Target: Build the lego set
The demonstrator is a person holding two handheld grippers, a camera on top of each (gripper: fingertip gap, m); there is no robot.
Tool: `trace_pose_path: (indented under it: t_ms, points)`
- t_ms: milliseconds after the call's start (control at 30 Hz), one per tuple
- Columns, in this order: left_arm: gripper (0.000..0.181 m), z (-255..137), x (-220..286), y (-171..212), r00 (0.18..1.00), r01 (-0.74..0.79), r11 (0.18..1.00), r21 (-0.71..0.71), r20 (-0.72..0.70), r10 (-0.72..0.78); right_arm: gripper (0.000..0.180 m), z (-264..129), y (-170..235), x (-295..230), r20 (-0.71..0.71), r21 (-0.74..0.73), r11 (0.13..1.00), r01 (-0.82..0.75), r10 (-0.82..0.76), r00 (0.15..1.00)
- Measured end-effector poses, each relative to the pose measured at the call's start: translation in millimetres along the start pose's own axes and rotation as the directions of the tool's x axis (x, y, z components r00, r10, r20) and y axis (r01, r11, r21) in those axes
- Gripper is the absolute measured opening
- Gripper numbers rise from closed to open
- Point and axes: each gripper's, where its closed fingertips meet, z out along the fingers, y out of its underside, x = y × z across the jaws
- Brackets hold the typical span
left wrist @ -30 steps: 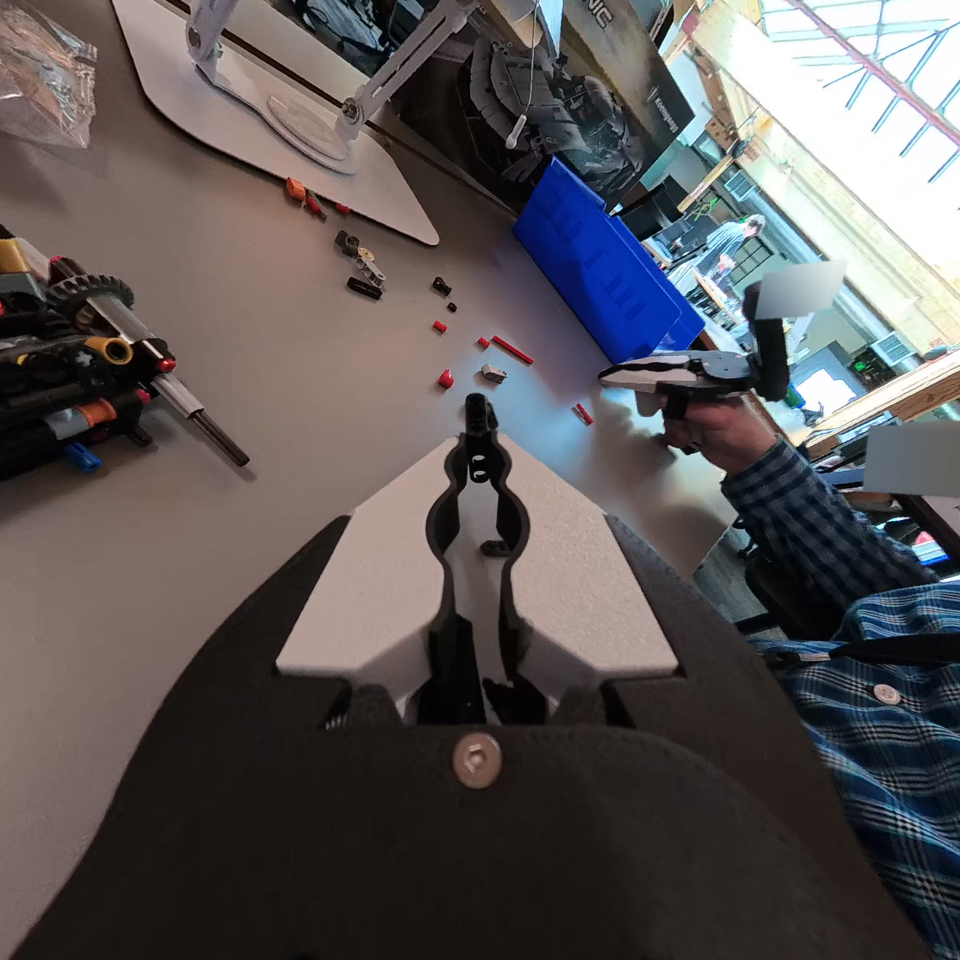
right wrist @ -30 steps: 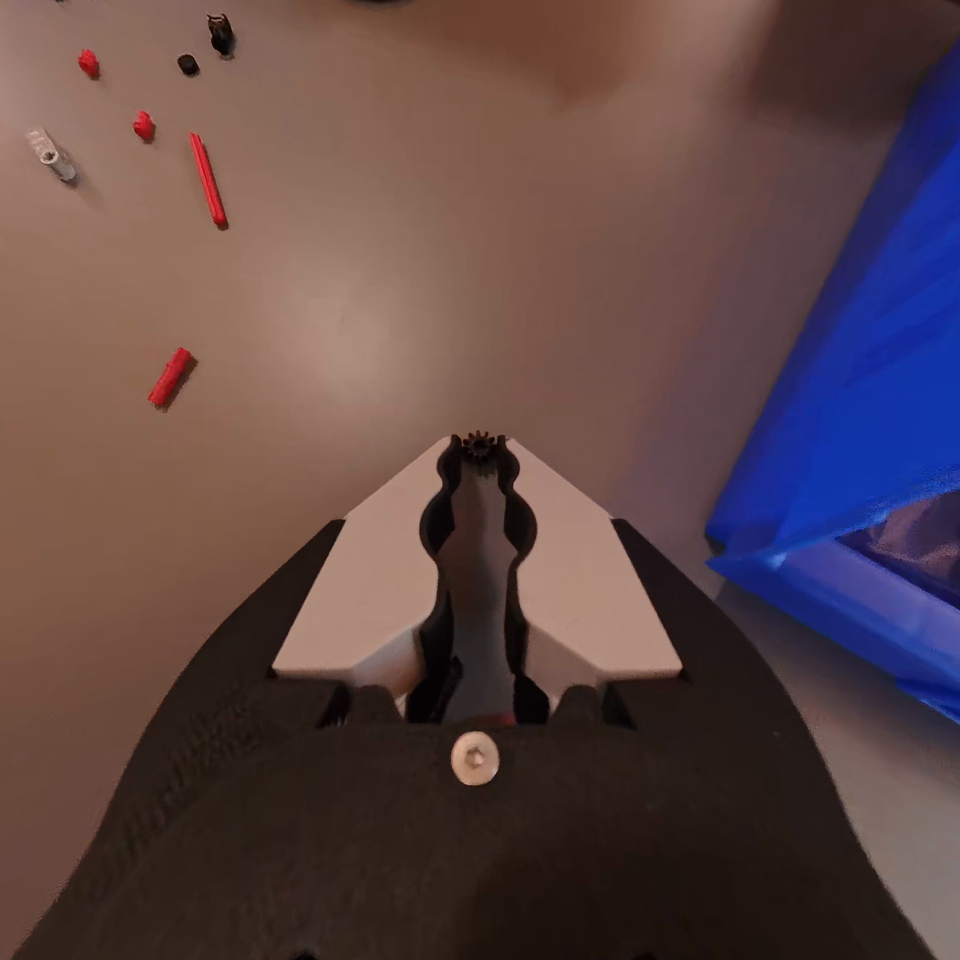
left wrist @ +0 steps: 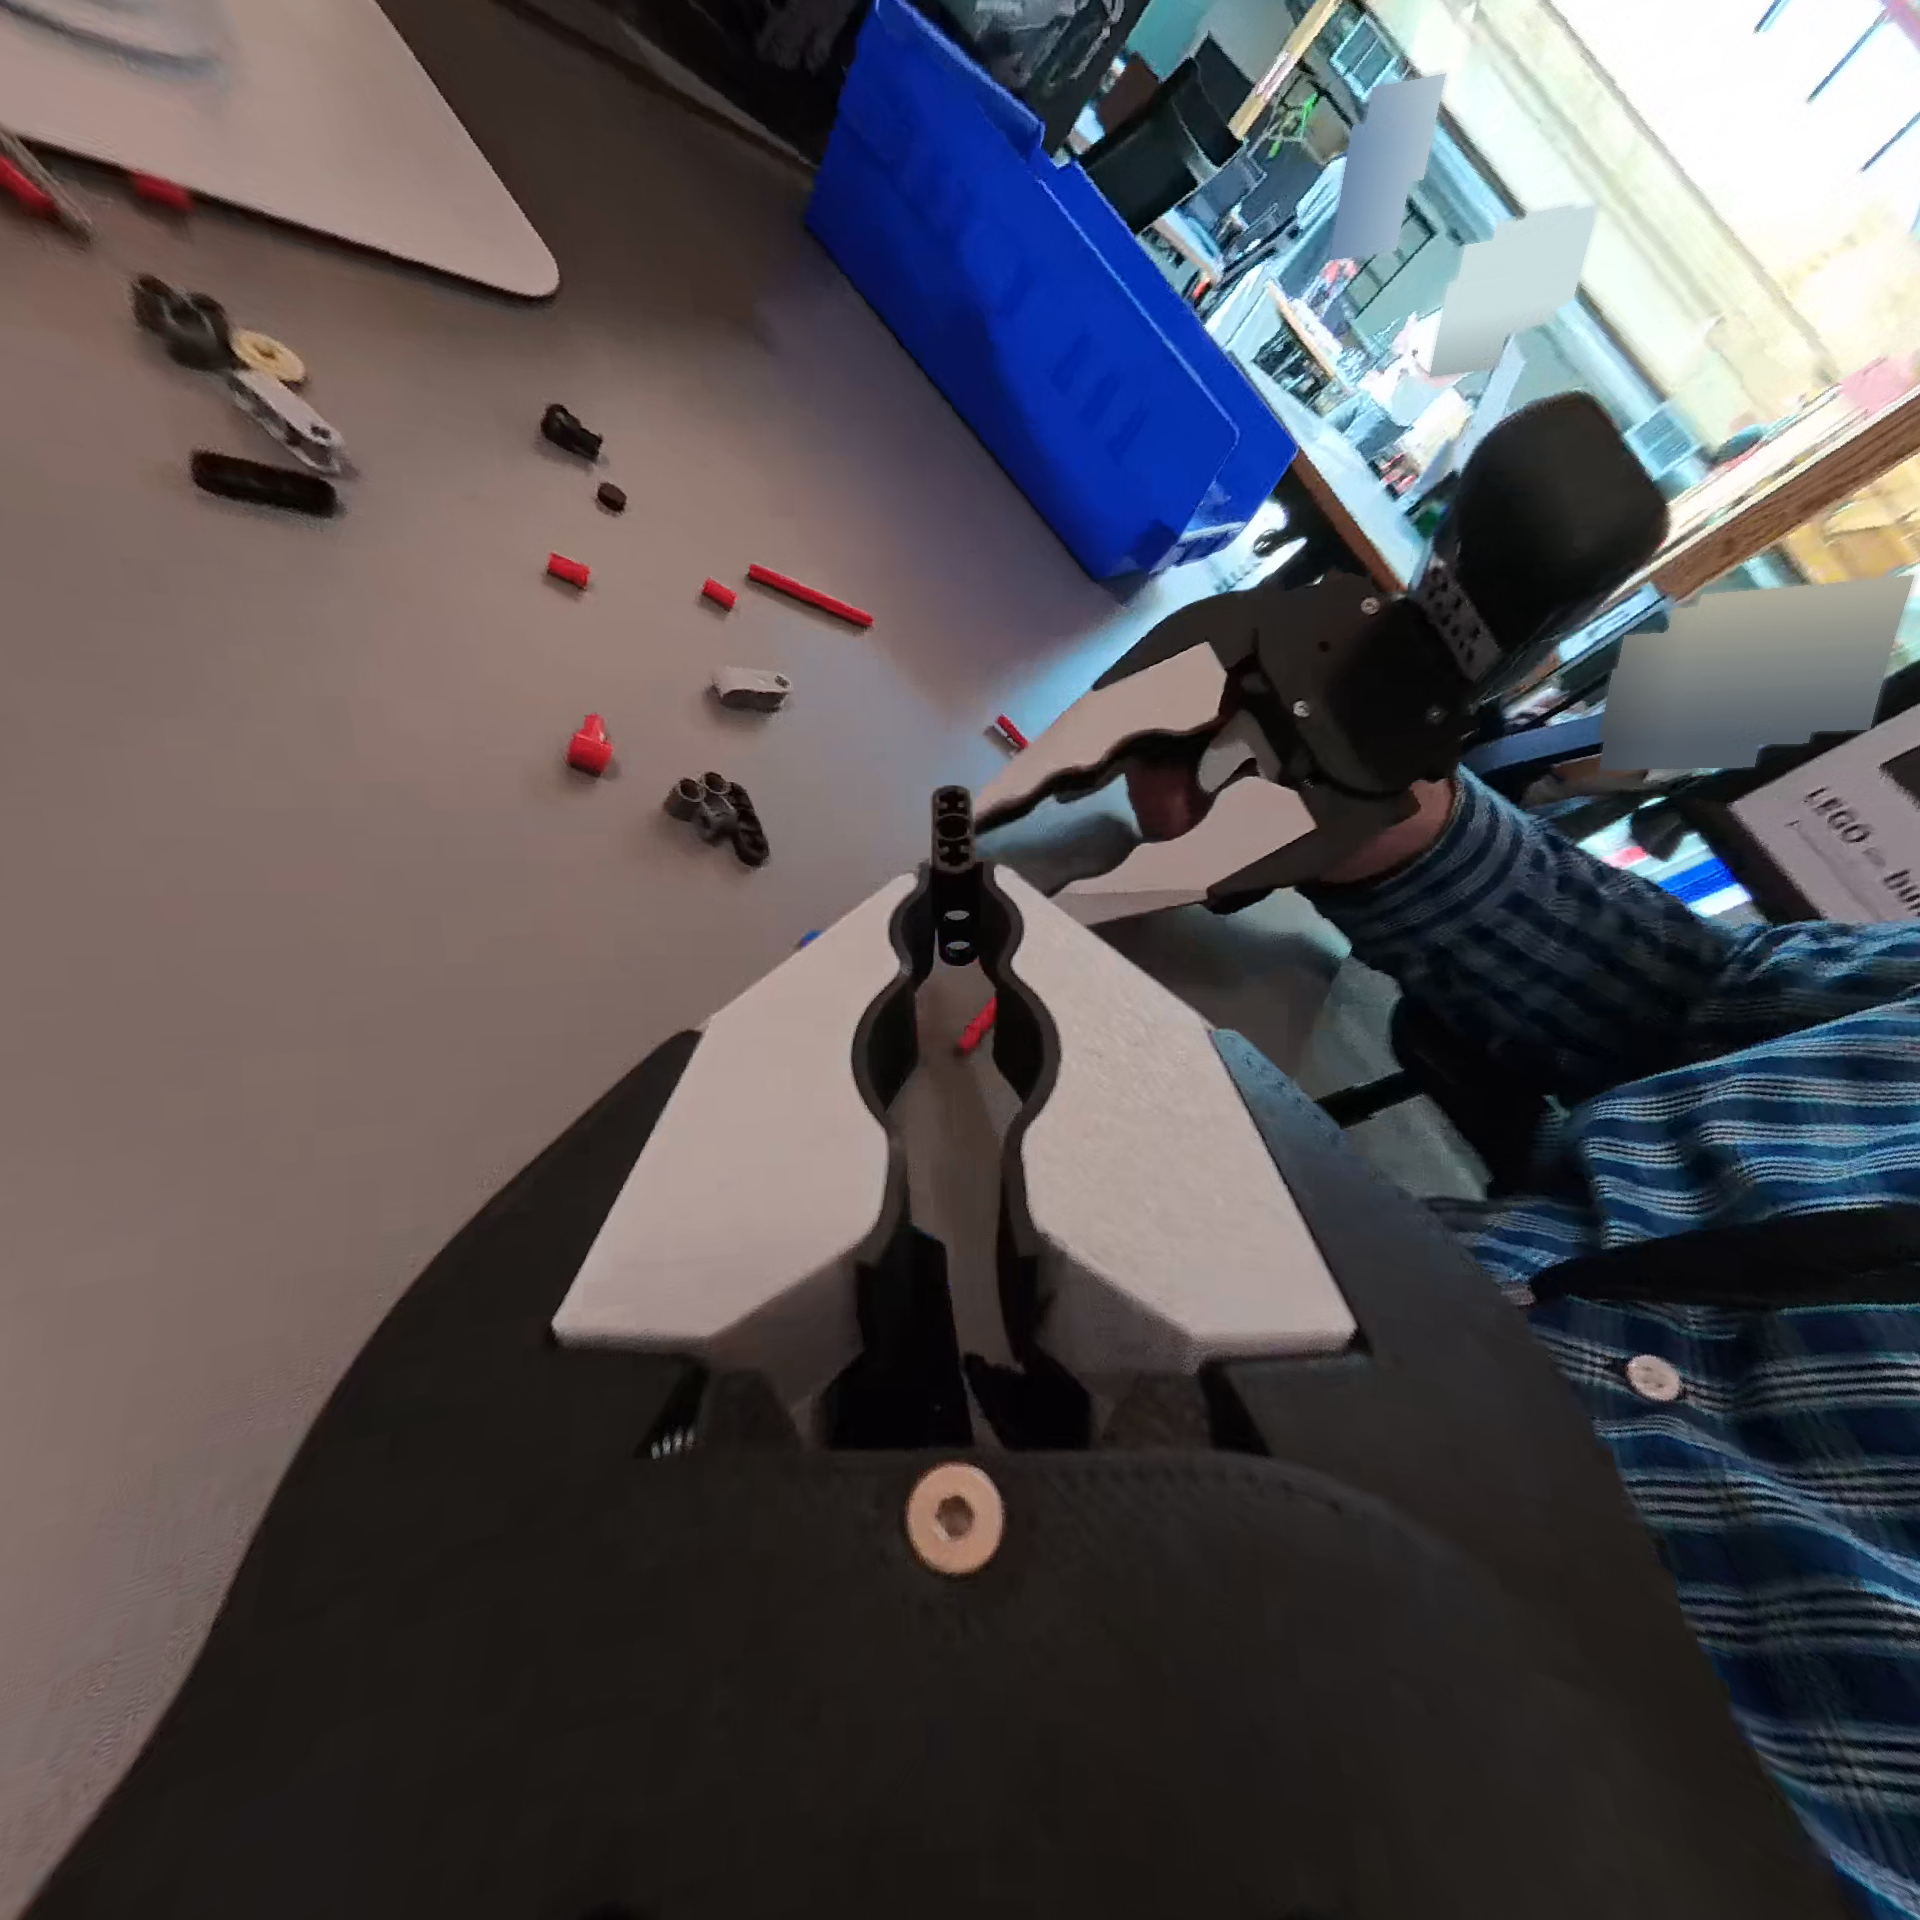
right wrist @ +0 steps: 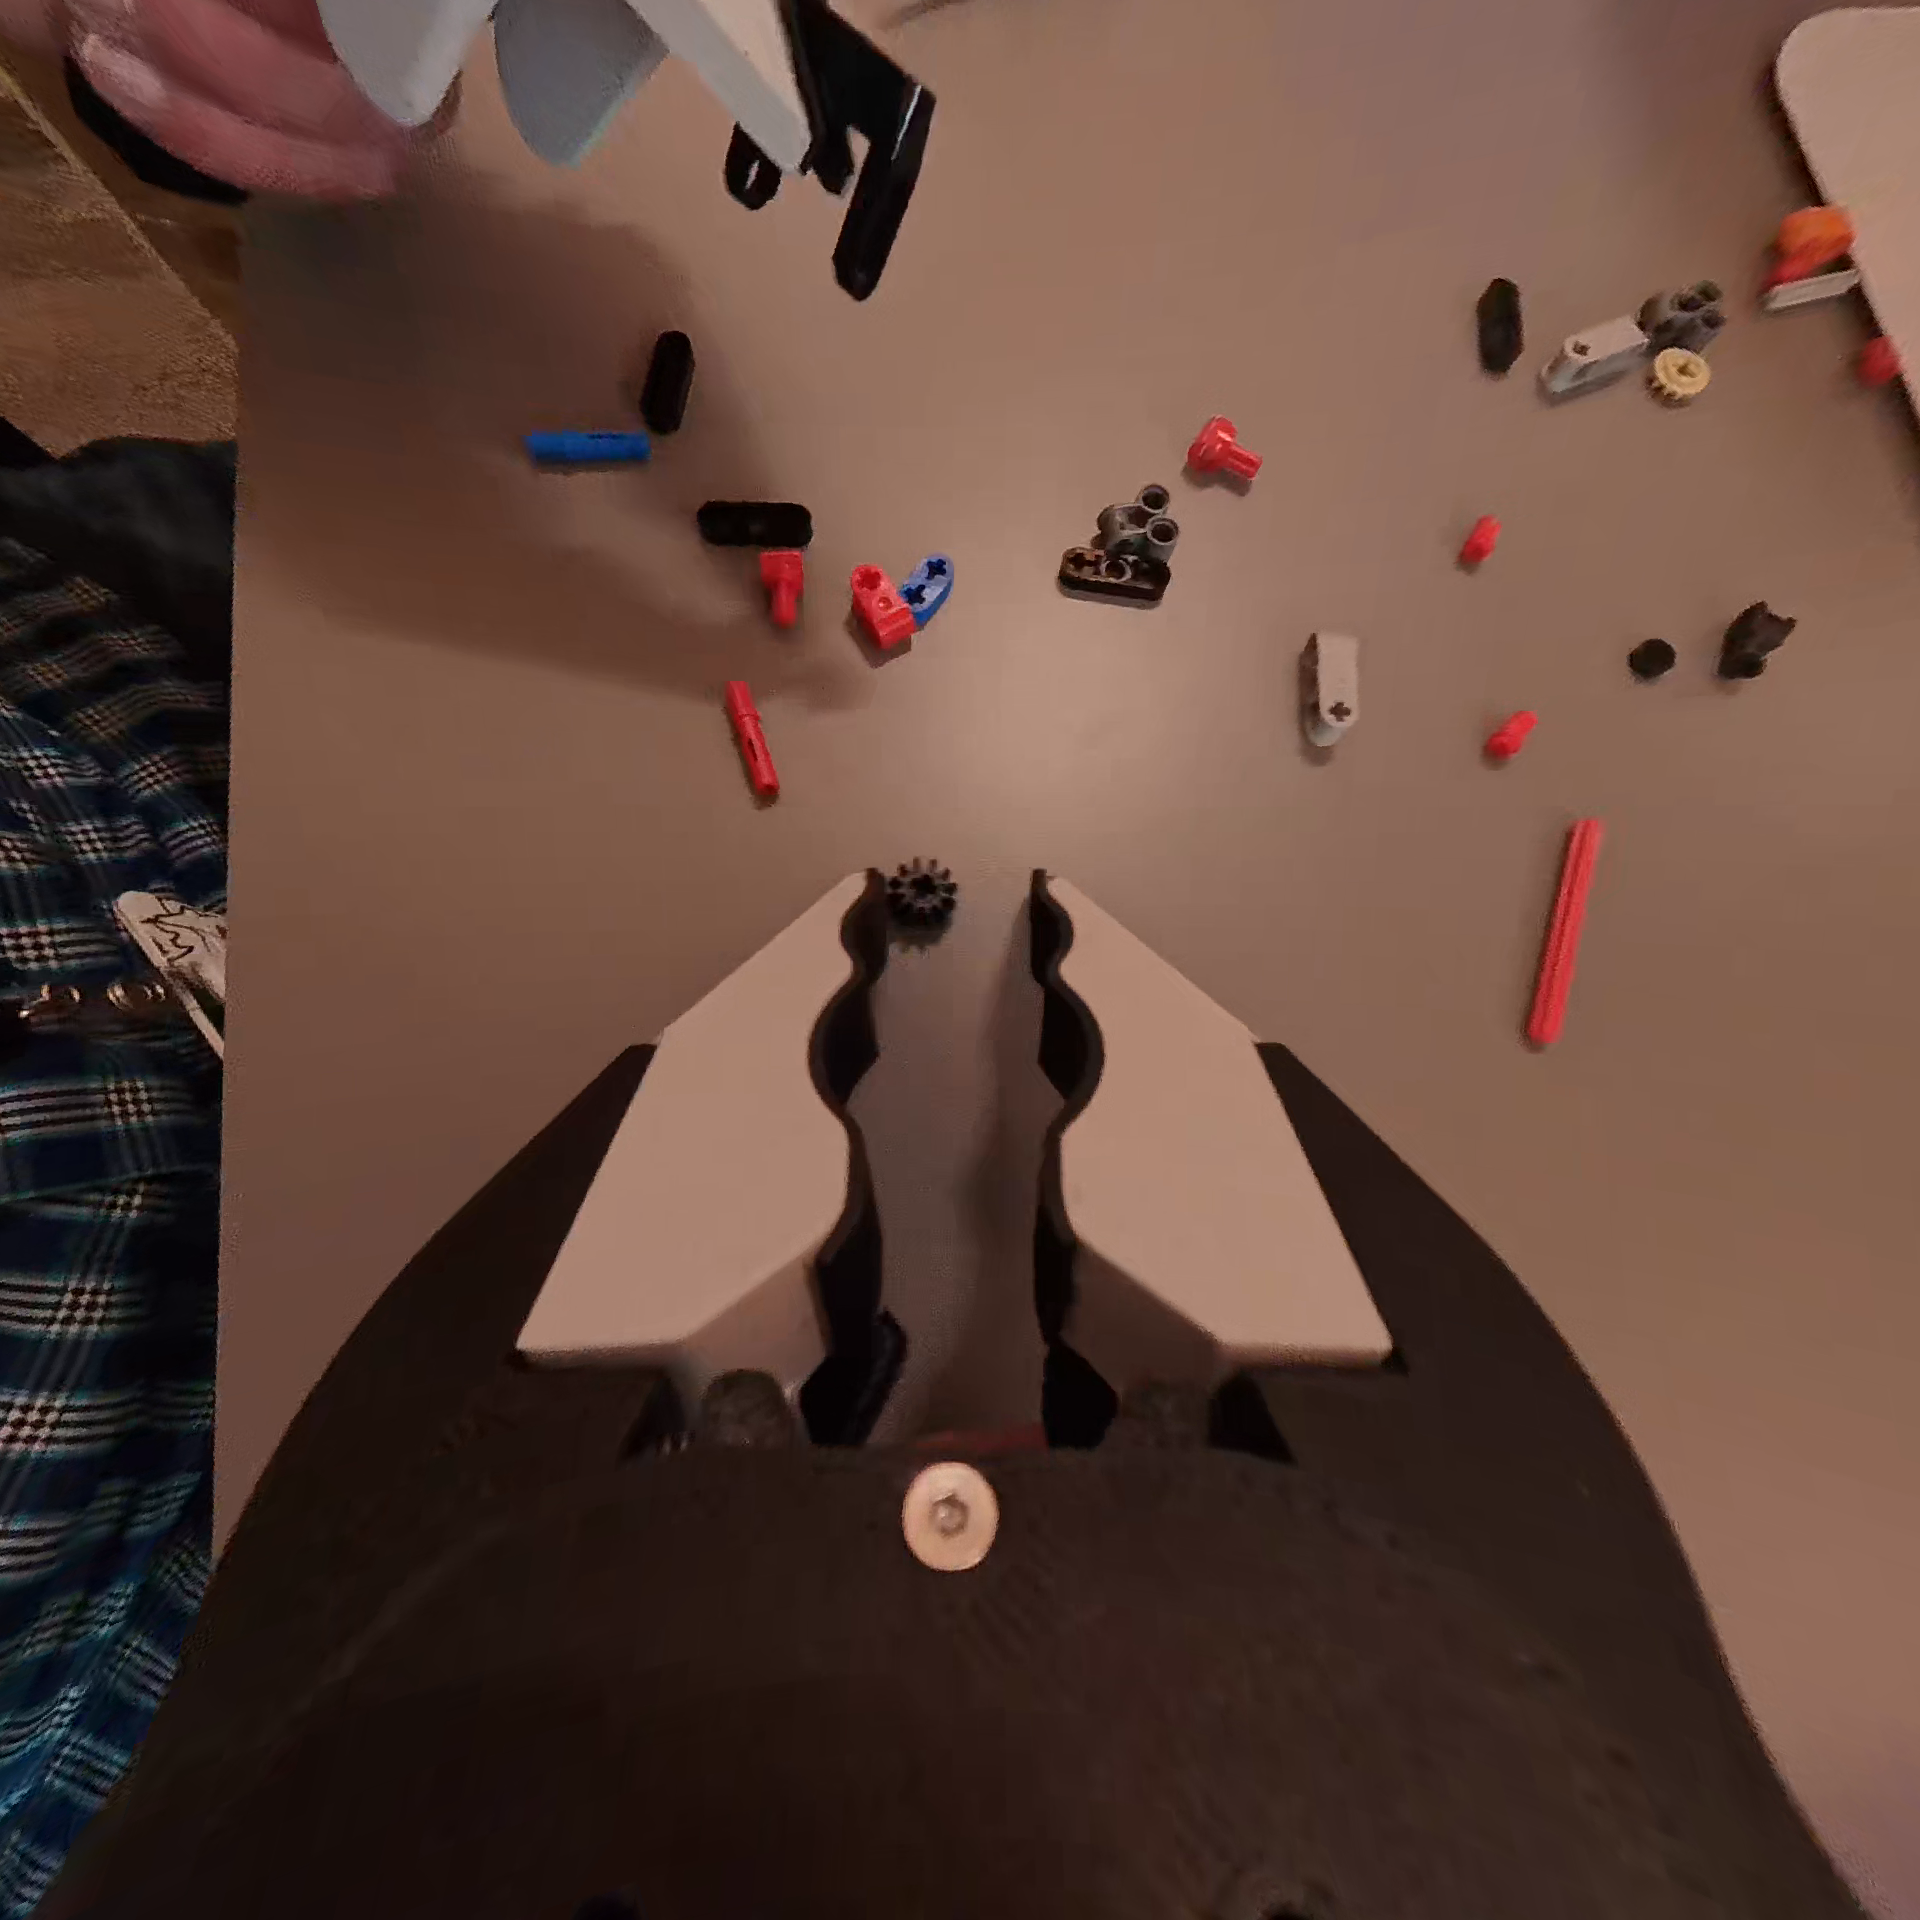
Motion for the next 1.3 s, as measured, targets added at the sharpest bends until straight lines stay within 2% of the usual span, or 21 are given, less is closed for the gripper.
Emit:
trace_pose_path:
  t_ms: [167,267,367,500,667,867,967,1067,1300]
  points:
    - [0.005,0,-2,-8,0.992,0.117,0.993,0.030,-0.059,-0.115,0.026,-14,-15,8,-0.021,0.063,0.998,0.024,-0.023,1.000]
    - [0.005,-8,-23,-6,0.997,0.060,0.998,-0.008,0.058,-0.060,0.025,-18,-24,18,-0.037,0.074,0.997,0.038,-0.035,0.999]
    - [0.005,-15,-41,5,0.989,0.048,0.993,-0.108,0.147,-0.032,0.021,-20,-28,26,-0.038,0.093,0.995,0.024,-0.021,0.999]
    - [0.005,-14,-52,22,0.984,0.092,0.973,-0.212,0.172,-0.055,0.020,-16,-22,28,-0.023,0.082,0.997,0.013,-0.011,1.000]
    - [0.009,-10,-62,28,0.977,0.091,0.964,-0.252,0.212,-0.036,0.021,-15,-13,29,-0.020,0.068,0.998,-0.002,0.004,1.000]
    - [0.021,-14,-69,23,0.968,0.085,0.971,-0.224,0.249,-0.027,0.021,-22,-13,39,-0.034,0.084,0.996,-0.021,0.024,0.999]
    - [0.035,-18,-69,20,0.965,0.046,0.976,-0.211,0.263,0.011,0.022,-23,-13,43,-0.047,0.086,0.996,-0.022,0.026,0.999]
    - [0.041,-22,-68,19,0.963,0.028,0.980,-0.197,0.269,0.027,0.022,-24,-12,47,-0.053,0.088,0.996,-0.026,0.031,0.998]
    - [0.033,-30,-69,12,0.954,-0.030,0.991,-0.130,0.293,0.067,0.019,-27,-14,55,-0.076,0.105,0.994,-0.035,0.043,0.996]
